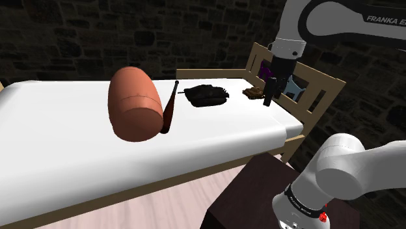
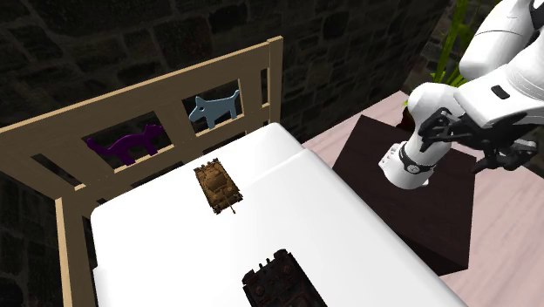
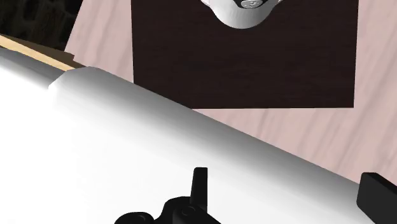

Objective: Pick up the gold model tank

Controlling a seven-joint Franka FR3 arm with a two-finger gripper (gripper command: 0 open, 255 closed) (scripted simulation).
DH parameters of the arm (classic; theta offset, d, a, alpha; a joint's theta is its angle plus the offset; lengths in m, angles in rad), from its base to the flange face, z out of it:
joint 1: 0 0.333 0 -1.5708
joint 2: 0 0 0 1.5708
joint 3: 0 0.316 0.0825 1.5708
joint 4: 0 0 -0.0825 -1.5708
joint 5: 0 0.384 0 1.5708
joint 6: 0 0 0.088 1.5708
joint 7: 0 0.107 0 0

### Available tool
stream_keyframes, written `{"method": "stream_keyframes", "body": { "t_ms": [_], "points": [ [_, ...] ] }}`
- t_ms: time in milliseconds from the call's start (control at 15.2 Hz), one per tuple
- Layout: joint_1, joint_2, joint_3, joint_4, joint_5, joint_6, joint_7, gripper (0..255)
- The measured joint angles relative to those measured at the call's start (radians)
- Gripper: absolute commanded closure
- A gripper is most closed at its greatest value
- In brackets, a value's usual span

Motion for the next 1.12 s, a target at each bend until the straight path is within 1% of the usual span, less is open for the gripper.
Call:
{"method": "stream_keyframes", "body": {
  "t_ms": [132, 396, 594, 792, 924, 1122],
  "points": [
    [-0.002, 0.000, -0.012, -0.006, -0.012, 0.007, -0.019, 0],
    [-0.010, 0.012, -0.098, -0.016, -0.101, 0.041, -0.165, 0],
    [-0.014, 0.036, -0.170, -0.033, -0.170, 0.097, -0.282, 0],
    [-0.015, 0.079, -0.244, -0.025, -0.234, 0.152, -0.400, 0],
    [-0.011, 0.119, -0.290, 0.002, -0.267, 0.181, -0.477, 0],
    [-0.006, 0.185, -0.374, 0.019, -0.319, 0.259, -0.598, 0]
  ]
}}
